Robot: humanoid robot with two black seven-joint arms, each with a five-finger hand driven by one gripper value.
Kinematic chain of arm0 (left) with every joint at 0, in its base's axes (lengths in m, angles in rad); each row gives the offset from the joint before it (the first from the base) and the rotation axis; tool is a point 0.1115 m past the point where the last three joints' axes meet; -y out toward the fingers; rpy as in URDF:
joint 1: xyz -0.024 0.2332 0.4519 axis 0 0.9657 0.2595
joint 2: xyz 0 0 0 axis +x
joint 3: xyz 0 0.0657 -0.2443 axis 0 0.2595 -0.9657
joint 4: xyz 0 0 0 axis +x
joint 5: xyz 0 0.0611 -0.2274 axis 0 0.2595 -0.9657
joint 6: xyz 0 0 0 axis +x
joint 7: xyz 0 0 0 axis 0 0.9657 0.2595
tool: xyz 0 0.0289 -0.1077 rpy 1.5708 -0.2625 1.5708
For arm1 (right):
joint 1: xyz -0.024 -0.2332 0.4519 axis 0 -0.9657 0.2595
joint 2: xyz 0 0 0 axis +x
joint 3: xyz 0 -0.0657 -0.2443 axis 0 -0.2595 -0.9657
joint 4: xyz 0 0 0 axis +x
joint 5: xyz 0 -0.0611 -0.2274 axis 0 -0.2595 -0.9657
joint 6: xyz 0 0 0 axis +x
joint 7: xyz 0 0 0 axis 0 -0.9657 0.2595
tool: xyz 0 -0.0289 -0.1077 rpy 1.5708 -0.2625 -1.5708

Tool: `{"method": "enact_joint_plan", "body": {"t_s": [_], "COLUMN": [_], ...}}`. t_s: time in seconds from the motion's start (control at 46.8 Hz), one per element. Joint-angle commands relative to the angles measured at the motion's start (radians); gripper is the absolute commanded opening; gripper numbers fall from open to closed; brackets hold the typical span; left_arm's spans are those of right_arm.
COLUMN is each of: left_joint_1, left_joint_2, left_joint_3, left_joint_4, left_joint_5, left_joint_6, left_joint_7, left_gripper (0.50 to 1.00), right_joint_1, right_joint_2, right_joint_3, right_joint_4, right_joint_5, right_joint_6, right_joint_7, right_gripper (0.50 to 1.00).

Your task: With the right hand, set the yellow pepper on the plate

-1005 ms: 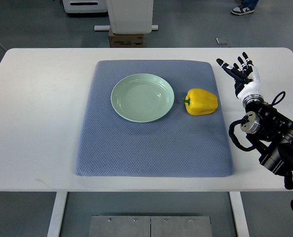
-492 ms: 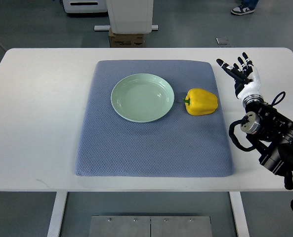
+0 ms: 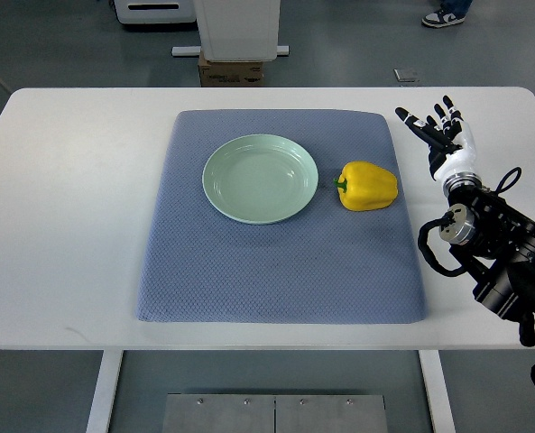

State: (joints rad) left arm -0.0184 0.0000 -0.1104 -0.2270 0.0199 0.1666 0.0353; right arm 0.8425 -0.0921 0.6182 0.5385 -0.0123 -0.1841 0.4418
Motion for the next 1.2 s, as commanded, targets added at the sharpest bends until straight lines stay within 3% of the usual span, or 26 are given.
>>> {"method": "enact_joint_plan", "body": {"t_s": [0.0,1.176], "left_joint_1": [0.0,0.0], "left_joint_2": [0.0,0.0], "left_joint_3": [0.0,0.0], "left_joint_4": [0.0,0.0], "left_joint_5": [0.0,0.0], "left_joint_6": [0.001,-0.001], "left_joint_7": [0.0,0.0], "left_gripper": [1.0,1.0], "right_joint_1": [0.001,0.001], "right_joint_2": [0.0,0.002], "right_joint_3": [0.0,0.0], "right_joint_4": [0.0,-0.002], "right_joint_5": [0.0,0.0], "right_joint_6": [0.0,0.0], "right_joint_7": [0.0,0.0], "right_gripper": [1.0,1.0]}}
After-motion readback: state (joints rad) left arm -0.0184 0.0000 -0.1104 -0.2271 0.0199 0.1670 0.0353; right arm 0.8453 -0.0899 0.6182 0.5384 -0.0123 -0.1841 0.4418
